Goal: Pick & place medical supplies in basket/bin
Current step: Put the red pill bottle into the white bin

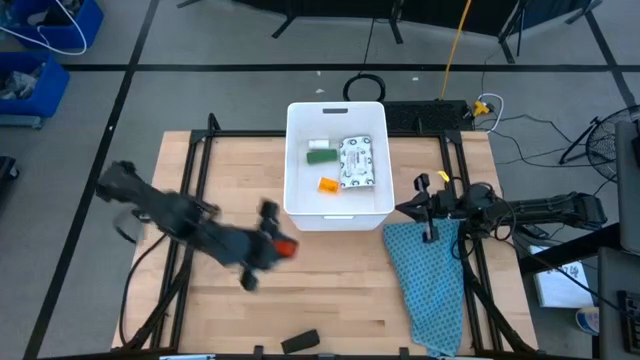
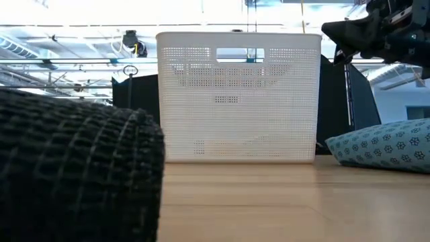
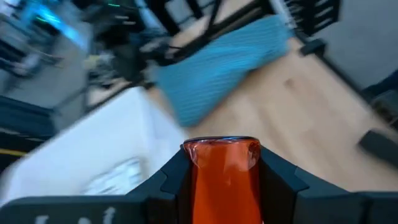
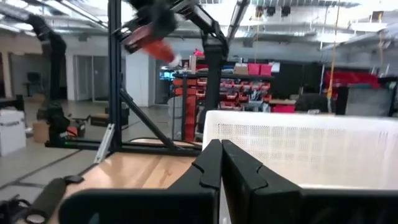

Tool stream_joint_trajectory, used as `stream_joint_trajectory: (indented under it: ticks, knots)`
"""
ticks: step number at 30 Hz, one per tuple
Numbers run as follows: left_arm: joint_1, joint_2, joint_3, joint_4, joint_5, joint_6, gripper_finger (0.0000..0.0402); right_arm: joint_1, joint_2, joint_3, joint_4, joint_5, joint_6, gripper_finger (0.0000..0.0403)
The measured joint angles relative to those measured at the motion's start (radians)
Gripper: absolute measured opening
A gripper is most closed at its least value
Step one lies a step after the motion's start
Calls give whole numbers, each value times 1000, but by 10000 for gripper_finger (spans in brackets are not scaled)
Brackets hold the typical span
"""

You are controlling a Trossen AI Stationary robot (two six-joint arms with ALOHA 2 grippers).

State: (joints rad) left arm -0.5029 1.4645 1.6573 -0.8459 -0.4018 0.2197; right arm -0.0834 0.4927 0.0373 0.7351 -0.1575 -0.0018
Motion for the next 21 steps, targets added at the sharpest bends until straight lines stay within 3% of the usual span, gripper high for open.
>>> stream_joint_trajectory:
  ticks: [5,10,16,21]
  knots:
    - [86,-164,-10,-94,-59,60,130,0,0,0,24,25,-19,0]
    - [251,-352,-165,43,20,140,130,0,3,0,22,26,-38,0]
    - [440,-569,-541,404,138,139,130,0,9,0,24,89,-117,0]
    - [525,-683,-928,810,143,66,130,-12,9,0,69,158,-197,0]
